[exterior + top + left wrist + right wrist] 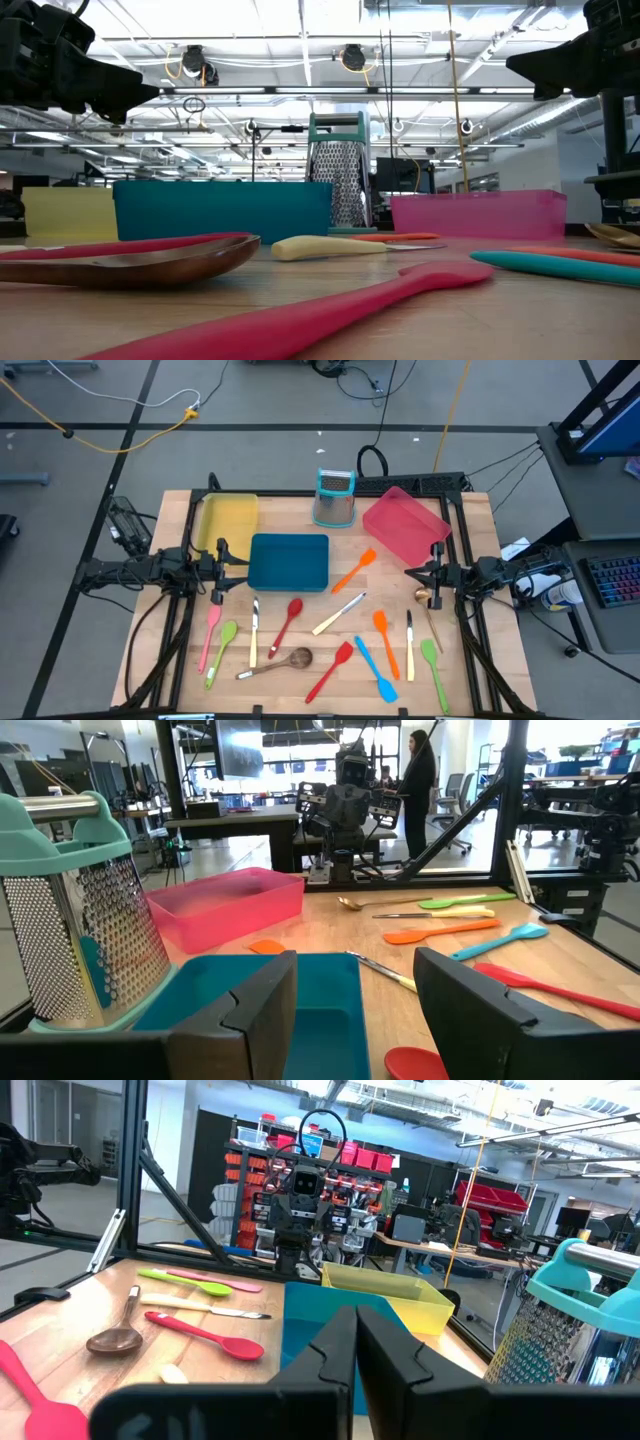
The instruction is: Pick & Place Kitchen Items
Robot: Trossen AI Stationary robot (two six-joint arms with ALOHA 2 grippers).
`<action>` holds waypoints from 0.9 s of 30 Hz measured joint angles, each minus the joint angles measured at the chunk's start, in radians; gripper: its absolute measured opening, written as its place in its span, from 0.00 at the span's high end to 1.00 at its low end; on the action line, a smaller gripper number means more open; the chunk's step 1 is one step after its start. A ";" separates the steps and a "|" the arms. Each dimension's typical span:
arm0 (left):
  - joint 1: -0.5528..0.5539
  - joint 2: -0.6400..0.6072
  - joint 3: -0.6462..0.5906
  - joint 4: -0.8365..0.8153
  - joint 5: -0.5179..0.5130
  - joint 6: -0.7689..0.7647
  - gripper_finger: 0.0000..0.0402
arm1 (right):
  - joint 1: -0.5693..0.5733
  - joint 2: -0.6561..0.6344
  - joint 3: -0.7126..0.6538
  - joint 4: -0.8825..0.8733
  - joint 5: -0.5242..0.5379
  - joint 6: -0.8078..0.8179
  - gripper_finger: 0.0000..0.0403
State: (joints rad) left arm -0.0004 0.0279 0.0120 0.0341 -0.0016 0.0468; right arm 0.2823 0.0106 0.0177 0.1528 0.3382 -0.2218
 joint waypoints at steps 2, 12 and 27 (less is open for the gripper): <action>0.000 0.000 0.000 0.000 0.000 0.000 0.48 | 0.000 0.000 0.000 0.000 0.000 0.000 0.99; 0.000 0.000 0.000 0.013 0.000 0.000 0.48 | 0.000 0.000 0.000 0.000 0.000 0.000 0.99; 0.000 0.000 0.000 0.022 -0.008 0.000 0.48 | 0.000 0.000 0.000 0.000 0.000 0.000 0.99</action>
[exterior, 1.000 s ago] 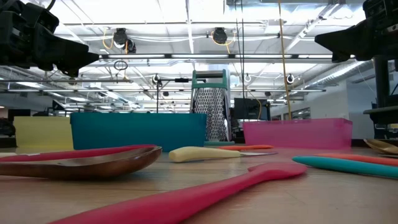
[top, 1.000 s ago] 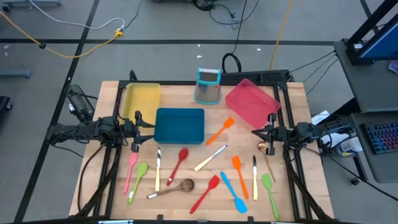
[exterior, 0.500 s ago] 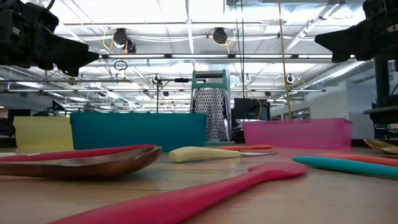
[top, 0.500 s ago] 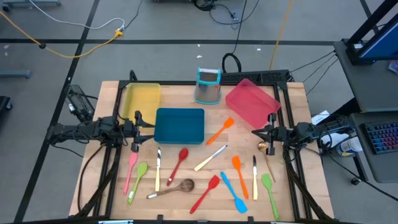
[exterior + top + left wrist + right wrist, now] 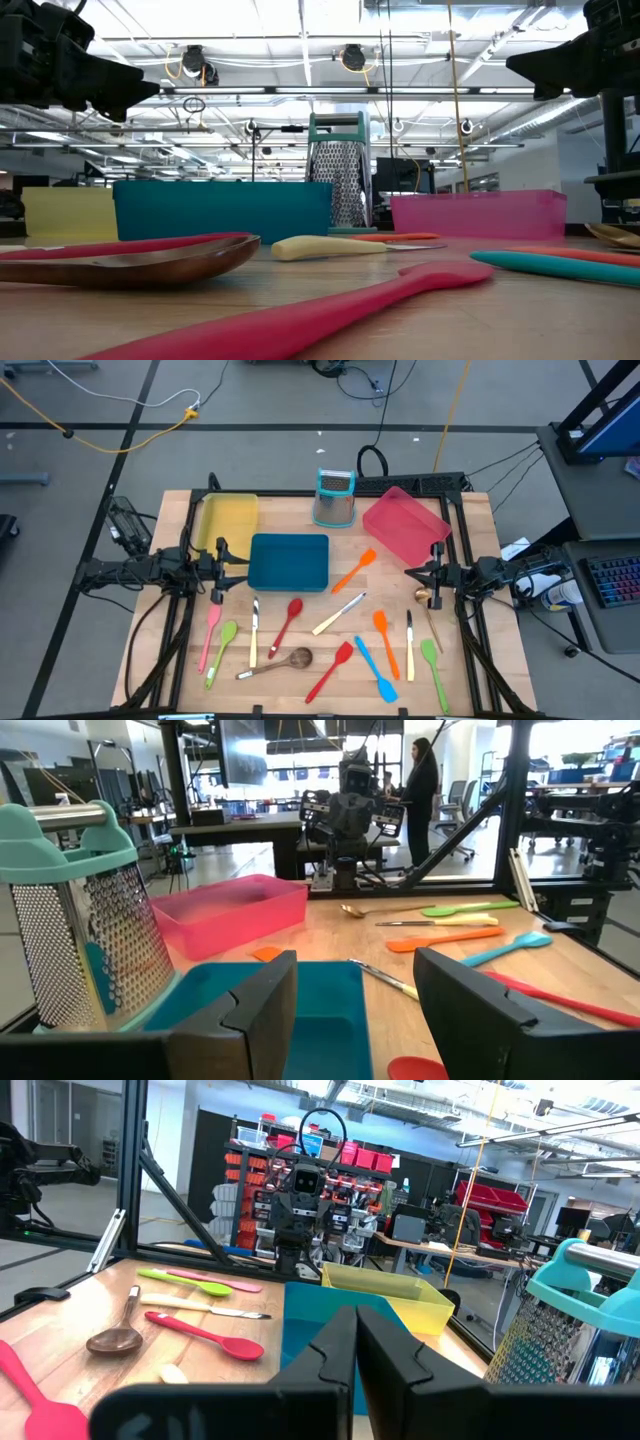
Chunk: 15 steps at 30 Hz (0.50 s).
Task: Pick & Place Kitchen Items
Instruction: Put the red serving spoon into the yellow bin
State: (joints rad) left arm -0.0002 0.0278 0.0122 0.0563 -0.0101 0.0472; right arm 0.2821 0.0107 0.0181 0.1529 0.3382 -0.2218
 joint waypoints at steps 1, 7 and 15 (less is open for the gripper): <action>0.000 0.000 0.000 0.000 0.000 -0.002 0.48 | 0.000 0.000 0.000 0.000 0.000 0.000 0.99; 0.000 0.000 0.000 -0.001 0.000 -0.032 0.48 | 0.000 0.000 0.000 0.000 0.000 0.000 0.99; 0.000 0.000 0.000 -0.001 0.000 -0.032 0.48 | 0.000 0.000 0.000 0.000 0.000 0.000 0.99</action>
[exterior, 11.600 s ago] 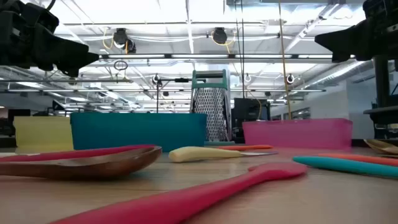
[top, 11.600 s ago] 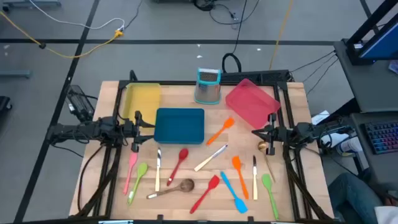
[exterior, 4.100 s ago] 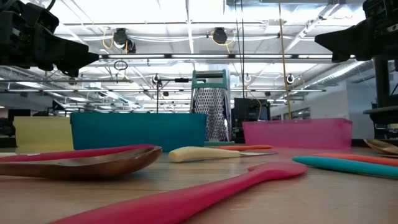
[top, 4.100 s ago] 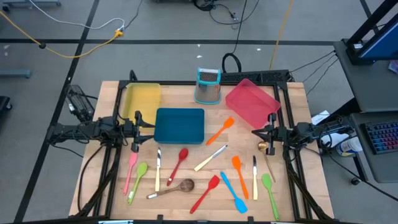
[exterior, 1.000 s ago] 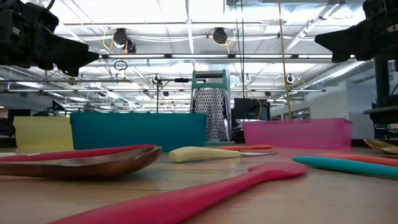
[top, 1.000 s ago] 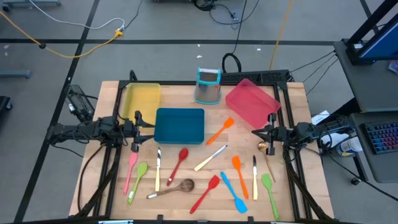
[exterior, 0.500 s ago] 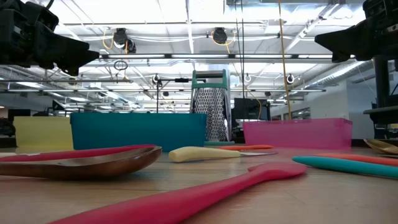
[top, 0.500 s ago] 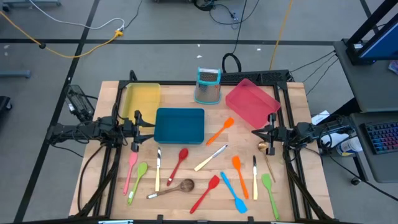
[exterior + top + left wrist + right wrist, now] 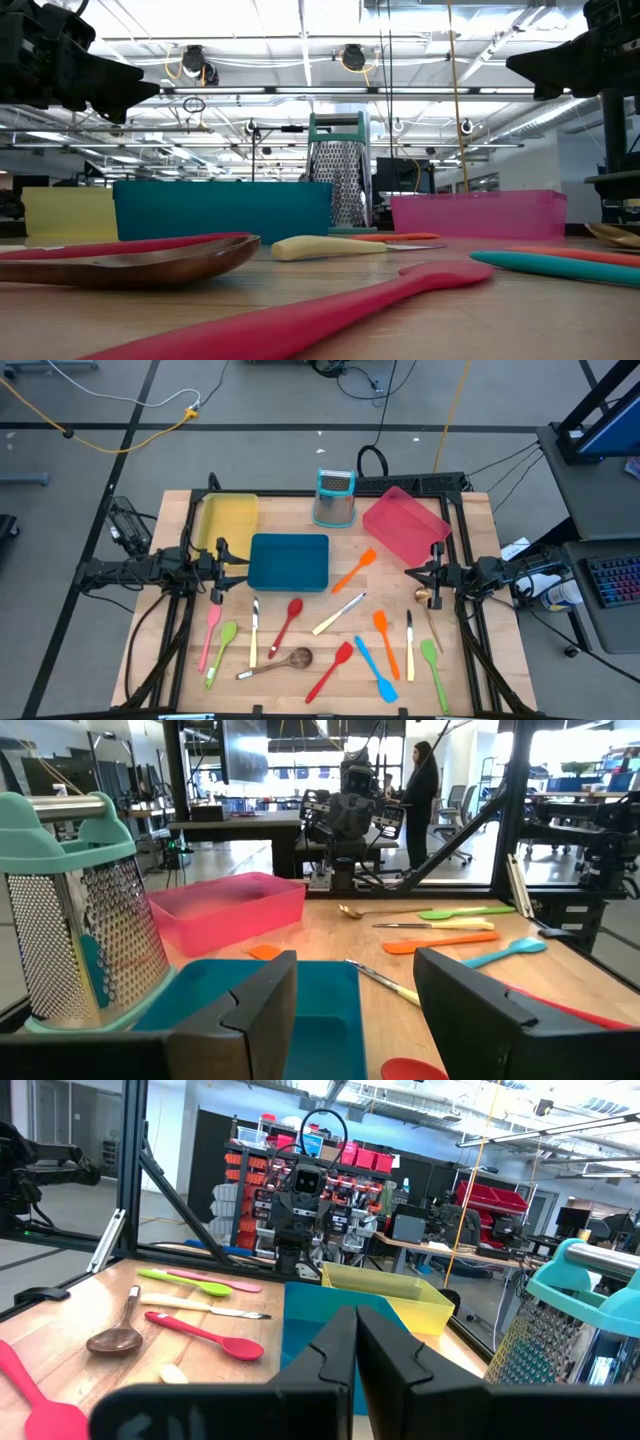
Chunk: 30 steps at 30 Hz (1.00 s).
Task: Pick & Place Kitchen Items
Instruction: Put the red serving spoon into the yellow bin
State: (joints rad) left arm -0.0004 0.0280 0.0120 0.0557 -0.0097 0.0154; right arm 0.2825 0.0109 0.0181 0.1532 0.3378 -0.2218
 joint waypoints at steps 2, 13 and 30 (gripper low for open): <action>0.000 0.000 0.000 0.003 0.000 0.008 0.48 | 0.000 0.000 0.000 0.000 0.000 0.000 0.99; 0.000 0.000 0.000 0.225 -0.161 0.195 0.48 | 0.000 0.000 0.000 0.000 0.000 0.000 0.99; 0.000 0.072 0.137 0.130 -0.183 0.128 0.48 | 0.000 0.000 0.000 0.000 0.000 0.000 0.99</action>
State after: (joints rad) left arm -0.0002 0.1000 0.1486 0.1861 -0.1932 0.1438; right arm 0.2822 0.0109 0.0180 0.1532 0.3382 -0.2217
